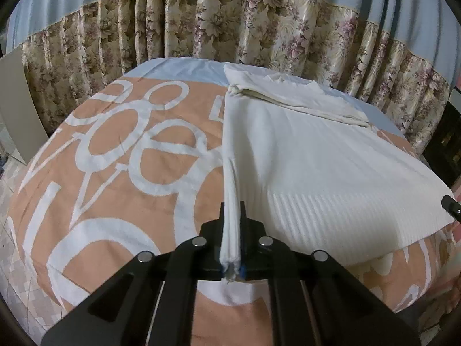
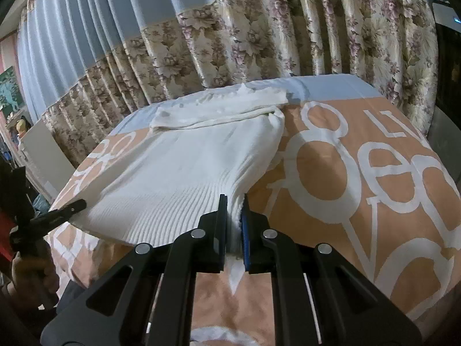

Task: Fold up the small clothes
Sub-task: 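Lift the hem with both tools and fold it up toward the collar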

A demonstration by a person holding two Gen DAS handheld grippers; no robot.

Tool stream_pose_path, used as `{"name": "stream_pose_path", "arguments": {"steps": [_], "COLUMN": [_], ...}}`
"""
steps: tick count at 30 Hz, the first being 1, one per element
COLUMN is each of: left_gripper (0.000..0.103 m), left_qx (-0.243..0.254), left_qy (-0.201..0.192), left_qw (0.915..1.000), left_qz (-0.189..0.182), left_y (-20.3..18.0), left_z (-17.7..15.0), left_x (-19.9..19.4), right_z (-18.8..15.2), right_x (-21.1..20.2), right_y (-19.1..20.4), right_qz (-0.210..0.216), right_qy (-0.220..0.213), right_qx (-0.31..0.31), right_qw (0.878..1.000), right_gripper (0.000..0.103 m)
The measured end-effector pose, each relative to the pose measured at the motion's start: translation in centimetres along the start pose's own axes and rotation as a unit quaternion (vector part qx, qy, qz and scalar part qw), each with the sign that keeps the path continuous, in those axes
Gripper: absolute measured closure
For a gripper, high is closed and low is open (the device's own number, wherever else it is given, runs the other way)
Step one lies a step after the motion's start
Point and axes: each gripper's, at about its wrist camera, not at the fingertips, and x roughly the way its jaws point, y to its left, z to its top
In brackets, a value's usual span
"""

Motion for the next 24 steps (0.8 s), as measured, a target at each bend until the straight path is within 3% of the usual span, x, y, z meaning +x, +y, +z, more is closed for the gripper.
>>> {"name": "stream_pose_path", "arguments": {"steps": [6, 14, 20, 24], "left_gripper": [0.098, 0.098, 0.098, 0.098], "left_qx": [0.019, -0.004, -0.016, -0.025], "left_qy": [-0.028, -0.04, -0.036, -0.037], "left_qw": [0.9994, 0.9989, 0.9991, 0.999], "left_qz": [-0.009, -0.023, -0.018, -0.01], "left_y": [-1.4, -1.3, -0.7, -0.4], "left_z": [0.5, 2.6, 6.0, 10.3], "left_x": [-2.8, -5.5, -3.5, -1.0], "right_z": [0.3, 1.8, 4.2, 7.3], "right_x": [-1.8, -4.8, -3.2, -0.5], "right_y": [0.7, 1.5, 0.6, -0.5], "right_qz": [0.005, 0.013, 0.017, 0.024], "right_qy": [-0.014, -0.039, -0.037, -0.028], "right_qx": [0.001, 0.002, 0.016, 0.029], "right_qw": [1.0, 0.999, 0.999, 0.999], "right_gripper": [0.094, 0.094, 0.094, 0.094]}}
